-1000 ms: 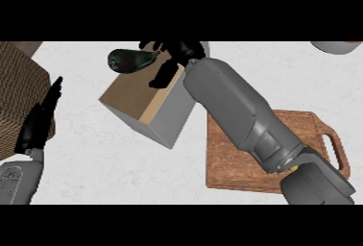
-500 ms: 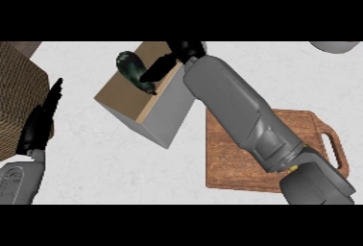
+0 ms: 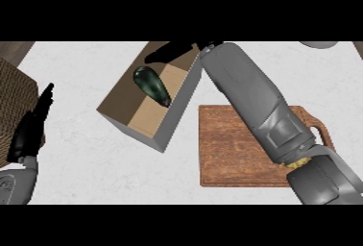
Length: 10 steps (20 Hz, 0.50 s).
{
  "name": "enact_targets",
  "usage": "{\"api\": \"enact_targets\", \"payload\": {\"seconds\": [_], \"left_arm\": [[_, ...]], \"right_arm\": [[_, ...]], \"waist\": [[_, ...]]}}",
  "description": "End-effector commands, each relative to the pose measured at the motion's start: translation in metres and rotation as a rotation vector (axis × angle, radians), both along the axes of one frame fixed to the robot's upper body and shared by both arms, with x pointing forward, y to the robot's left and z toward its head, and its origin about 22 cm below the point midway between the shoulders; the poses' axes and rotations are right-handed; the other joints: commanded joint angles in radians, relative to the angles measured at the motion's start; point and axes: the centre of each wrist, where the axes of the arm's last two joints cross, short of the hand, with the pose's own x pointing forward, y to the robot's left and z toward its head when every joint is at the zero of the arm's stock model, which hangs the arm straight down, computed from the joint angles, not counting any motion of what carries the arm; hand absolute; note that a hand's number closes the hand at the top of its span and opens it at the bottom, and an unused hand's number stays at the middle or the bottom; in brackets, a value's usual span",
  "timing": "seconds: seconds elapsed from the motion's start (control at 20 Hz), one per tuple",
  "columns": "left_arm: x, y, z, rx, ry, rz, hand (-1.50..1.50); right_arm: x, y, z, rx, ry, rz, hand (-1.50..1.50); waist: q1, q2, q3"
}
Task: Pick the eggplant from the cutting board and place it in the cardboard box
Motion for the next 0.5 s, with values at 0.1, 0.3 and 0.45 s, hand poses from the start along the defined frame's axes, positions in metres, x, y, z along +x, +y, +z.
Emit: {"api": "enact_targets", "payload": {"seconds": [0.1,0.3,0.45], "left_arm": [[-0.012,0.024,-0.003,0.004,0.007,0.031,0.0],[-0.013,0.003,-0.013,-0.007,0.004,0.029,0.0],[-0.008,0.013,0.004,-0.003,0.001,0.013,0.0]], "right_arm": [[0.018,-0.067,-0.005,0.075,0.02,-0.053,-1.5],[0.026,-0.136,-0.004,0.059,0.04,-0.097,-1.5],[0.024,-0.154,-0.019,0.037,0.035,-0.108,-1.5]], "waist": [[-0.028,-0.006,0.0],[-0.023,-0.001,0.001],[-0.017,-0.002,0.001]]}}
